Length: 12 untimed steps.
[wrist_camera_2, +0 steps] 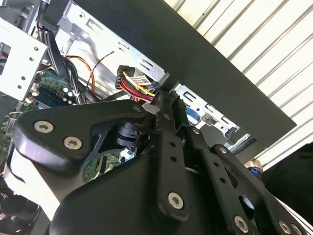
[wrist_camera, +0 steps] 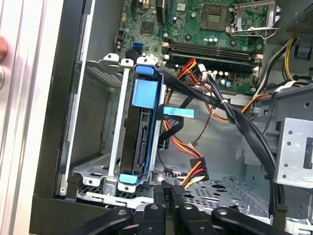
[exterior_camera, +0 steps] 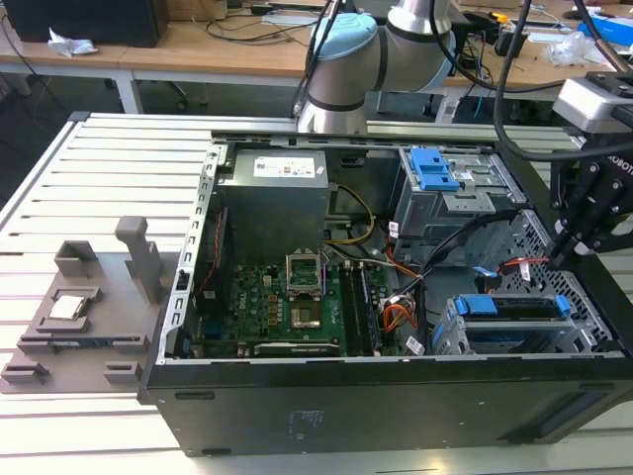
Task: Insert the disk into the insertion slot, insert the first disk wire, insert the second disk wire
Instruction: 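Insert the first disk wire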
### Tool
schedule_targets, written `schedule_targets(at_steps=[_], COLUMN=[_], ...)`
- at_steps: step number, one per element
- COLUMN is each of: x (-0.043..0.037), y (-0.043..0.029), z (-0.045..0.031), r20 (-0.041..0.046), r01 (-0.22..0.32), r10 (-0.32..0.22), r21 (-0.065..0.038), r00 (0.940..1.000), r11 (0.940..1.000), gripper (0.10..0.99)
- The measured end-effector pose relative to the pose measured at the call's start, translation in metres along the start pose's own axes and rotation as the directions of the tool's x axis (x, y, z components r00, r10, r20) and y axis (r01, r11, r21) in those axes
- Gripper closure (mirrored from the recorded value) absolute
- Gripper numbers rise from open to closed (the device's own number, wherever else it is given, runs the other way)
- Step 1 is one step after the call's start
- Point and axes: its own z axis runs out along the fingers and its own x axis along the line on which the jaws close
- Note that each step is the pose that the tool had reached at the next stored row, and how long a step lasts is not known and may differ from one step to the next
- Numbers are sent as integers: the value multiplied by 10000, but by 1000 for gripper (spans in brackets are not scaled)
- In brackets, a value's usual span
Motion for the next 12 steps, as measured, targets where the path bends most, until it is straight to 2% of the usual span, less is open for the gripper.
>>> schedule_targets(at_steps=[4,7,8,12], x=[-3,28,52,226], y=[65,109,121,190], z=[6,12,15,39], r20=[-1,9,18,22], r01=[-1,-1,0,1], r10=[1,1,0,-1], r21=[0,2,3,4], r00=[10000,10000,10000,10000], r11=[10000,10000,10000,10000], gripper=[914,914,914,918])
